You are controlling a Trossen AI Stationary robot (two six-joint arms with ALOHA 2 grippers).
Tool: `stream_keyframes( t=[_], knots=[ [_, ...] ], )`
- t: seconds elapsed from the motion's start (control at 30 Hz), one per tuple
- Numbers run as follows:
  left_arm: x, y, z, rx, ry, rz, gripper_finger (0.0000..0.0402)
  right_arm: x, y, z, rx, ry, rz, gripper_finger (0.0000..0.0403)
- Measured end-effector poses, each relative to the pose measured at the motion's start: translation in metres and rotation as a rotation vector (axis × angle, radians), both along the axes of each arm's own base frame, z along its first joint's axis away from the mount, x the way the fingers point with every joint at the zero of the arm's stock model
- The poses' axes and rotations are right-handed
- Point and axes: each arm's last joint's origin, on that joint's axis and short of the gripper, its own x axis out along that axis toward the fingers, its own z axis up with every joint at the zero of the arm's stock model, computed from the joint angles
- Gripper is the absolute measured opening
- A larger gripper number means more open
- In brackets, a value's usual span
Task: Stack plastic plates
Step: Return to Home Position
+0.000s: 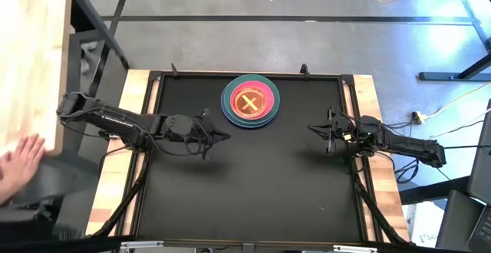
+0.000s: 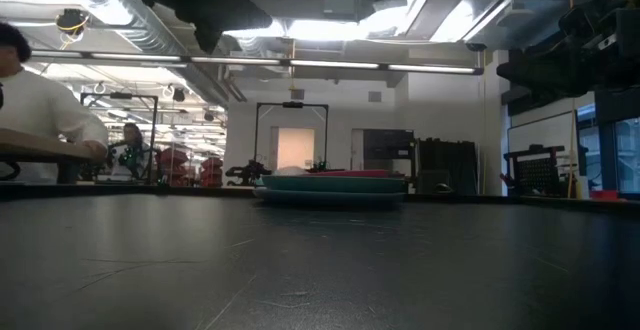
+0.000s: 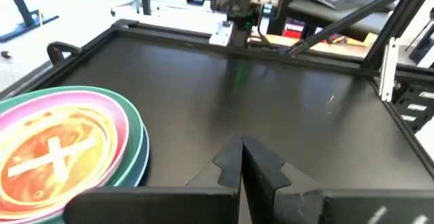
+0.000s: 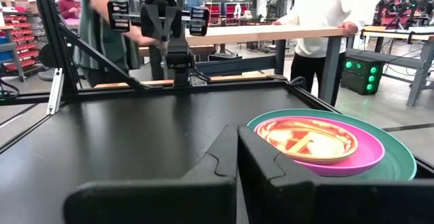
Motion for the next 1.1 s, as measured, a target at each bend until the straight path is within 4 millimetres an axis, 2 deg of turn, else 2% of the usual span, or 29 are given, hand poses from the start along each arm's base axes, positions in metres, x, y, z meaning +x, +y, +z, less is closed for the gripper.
stream_keyframes(
  t=[0.13, 0.27, 0.9, 1.1],
  knots=[
    [-0.012, -0.001, 0.001, -0.004, -0.042, -0.001, 0.0004, 0.000, 0.000, 0.000, 0.000, 0.000, 0.000, 0.0005],
    [-0.020, 0.000, -0.006, -0.023, -0.040, 0.028, 0.0004, 0.000, 0.000, 0.000, 0.000, 0.000, 0.000, 0.0005],
    [-0.022, 0.000, -0.010, -0.027, -0.033, 0.032, 0.0004, 0.000, 0.000, 0.000, 0.000, 0.000, 0.000, 0.0005],
    [-0.027, 0.001, -0.004, -0.008, -0.053, 0.039, 0.0004, 0.000, 0.000, 0.000, 0.000, 0.000, 0.000, 0.0005]
  ],
)
